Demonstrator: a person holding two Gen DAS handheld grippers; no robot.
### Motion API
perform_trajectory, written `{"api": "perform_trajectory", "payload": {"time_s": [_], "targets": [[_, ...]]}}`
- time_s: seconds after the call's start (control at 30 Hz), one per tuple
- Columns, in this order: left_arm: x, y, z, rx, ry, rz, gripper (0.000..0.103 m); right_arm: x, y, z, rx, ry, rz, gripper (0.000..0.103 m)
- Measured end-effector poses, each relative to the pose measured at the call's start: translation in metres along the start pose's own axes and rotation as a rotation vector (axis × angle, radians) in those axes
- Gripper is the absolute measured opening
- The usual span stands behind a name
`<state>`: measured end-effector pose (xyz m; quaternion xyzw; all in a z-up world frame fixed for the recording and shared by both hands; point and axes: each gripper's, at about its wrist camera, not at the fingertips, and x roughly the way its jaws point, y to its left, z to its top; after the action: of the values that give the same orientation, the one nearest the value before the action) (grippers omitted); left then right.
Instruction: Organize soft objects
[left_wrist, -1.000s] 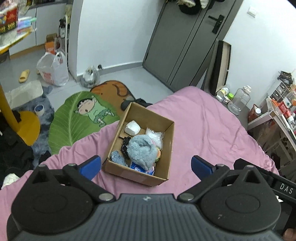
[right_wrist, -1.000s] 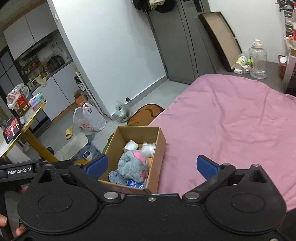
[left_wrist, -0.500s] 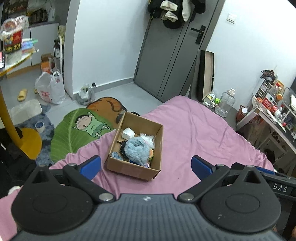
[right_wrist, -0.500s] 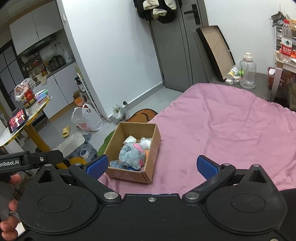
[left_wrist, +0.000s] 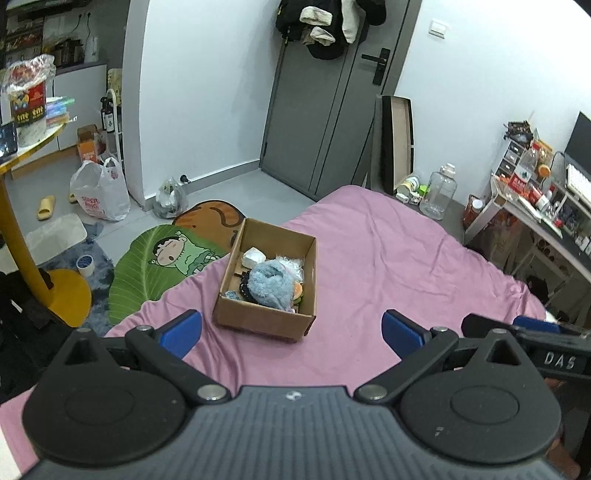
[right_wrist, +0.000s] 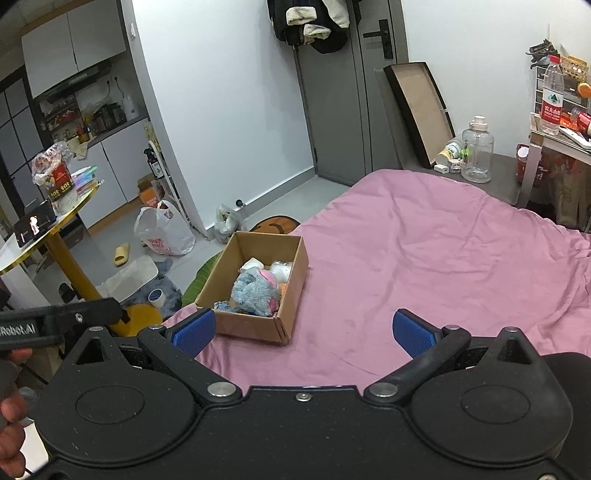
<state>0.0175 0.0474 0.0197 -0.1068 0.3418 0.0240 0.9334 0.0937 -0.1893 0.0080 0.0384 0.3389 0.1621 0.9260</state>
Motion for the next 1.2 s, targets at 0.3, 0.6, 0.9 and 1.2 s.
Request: {"api": "perform_trajectory", "payload": {"time_s": [0.3, 0.6, 0.9, 1.2], "targets": [[-0.014, -0.002, -0.010, 0.023, -0.020, 0.001, 0.103, -0.012, -0.007, -0.009, 0.012, -0.004, -0.017, 0.103], [-0.016, 0.006, -0.017, 0.014, -0.012, 0.013, 0.103, -0.015, -0.008, -0.014, 0.012, 0.012, -0.018, 0.103], [-0.019, 0.006, -0.019, 0.031, -0.021, 0.023, 0.103, -0.017, -0.010, -0.016, 0.013, 0.024, -0.006, 0.103], [-0.020, 0.008, -0.019, 0.029, -0.015, 0.026, 0.103, -0.017, -0.011, -0.016, 0.019, 0.024, -0.005, 0.103]]}}
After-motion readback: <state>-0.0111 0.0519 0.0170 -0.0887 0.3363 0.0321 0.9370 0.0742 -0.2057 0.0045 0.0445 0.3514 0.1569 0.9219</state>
